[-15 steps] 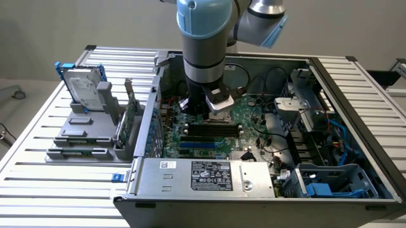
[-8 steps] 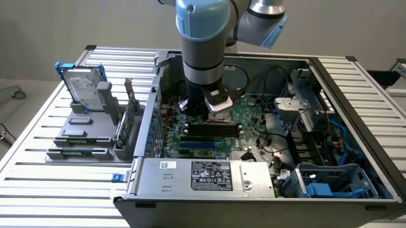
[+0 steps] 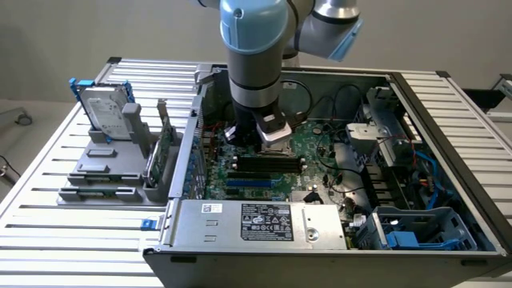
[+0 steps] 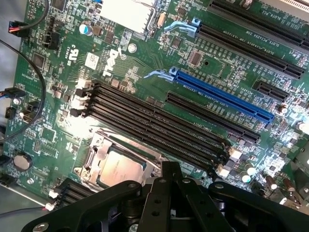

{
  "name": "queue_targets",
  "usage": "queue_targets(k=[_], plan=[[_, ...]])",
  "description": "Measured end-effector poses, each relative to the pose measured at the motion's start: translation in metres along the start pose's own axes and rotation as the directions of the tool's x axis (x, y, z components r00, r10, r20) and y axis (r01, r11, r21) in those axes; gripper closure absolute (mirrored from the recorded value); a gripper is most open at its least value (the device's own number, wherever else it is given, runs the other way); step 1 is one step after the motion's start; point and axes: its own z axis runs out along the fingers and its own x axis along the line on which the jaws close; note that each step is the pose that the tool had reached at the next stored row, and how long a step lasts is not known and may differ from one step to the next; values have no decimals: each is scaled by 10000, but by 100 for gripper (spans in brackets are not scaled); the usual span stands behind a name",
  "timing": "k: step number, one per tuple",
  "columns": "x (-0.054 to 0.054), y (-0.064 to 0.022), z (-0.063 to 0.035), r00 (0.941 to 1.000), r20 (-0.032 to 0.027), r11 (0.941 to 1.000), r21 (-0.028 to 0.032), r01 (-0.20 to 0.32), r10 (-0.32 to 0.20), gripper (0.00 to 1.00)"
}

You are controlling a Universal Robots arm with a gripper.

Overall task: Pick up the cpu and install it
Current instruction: 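Install the first cpu locking lever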

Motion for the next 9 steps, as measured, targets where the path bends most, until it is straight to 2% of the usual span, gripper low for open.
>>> queue_targets(k=[9], plan=[[-18, -20, 50, 10000, -20, 10000, 44, -4, 4, 89]])
